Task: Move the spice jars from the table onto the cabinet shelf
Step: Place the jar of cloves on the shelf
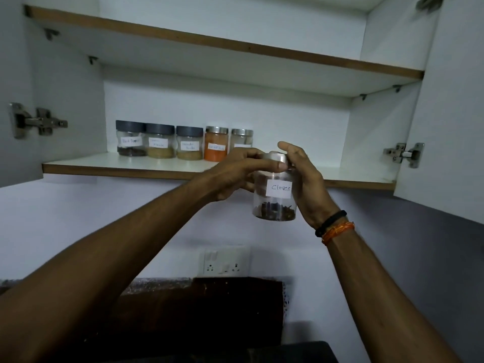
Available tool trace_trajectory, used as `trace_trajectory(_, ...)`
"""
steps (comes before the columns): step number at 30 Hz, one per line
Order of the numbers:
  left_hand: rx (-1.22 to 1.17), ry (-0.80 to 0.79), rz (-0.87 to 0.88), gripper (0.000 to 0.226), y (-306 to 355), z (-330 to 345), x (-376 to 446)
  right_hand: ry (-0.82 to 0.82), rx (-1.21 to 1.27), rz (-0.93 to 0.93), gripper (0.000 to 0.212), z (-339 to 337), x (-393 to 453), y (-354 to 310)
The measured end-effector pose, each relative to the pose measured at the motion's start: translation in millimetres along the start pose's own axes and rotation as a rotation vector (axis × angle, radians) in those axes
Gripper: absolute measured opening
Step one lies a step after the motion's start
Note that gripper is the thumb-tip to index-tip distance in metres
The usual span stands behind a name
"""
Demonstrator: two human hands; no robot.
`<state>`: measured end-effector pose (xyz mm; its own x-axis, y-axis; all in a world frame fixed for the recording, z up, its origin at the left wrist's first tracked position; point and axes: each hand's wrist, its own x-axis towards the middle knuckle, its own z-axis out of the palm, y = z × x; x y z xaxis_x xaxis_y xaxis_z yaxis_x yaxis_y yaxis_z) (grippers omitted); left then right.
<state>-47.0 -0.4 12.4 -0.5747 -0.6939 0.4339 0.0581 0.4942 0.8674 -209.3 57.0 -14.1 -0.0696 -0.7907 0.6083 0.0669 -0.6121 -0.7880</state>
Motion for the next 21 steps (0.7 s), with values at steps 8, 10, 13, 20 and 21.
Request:
trace_trajectory(8,-0.035,0.040,0.040,0.051,27.5,-9.7,52.1,0.544,-0.530,-0.114,0.053,-40.0,42.1,30.1)
trace_trajectory(10,-0.024,0.064,0.038,0.048,30.4,-13.8,67.9,0.568,-0.836,-0.217,0.048,-60.1,54.6,39.1)
trace_trajectory(13,-0.002,0.079,0.035,0.050,30.2,-18.0,87.7,0.534,-1.159,-0.301,0.045,-91.4,73.7,48.2)
trace_trajectory(20,0.059,0.105,0.007,0.054,12.8,-23.9,127.1,0.289,-1.393,-0.315,0.048,-122.6,99.0,67.4)
trace_trajectory(21,0.073,0.107,0.001,0.054,9.0,-24.8,133.6,0.285,-1.416,-0.290,0.049,-121.9,101.8,71.4)
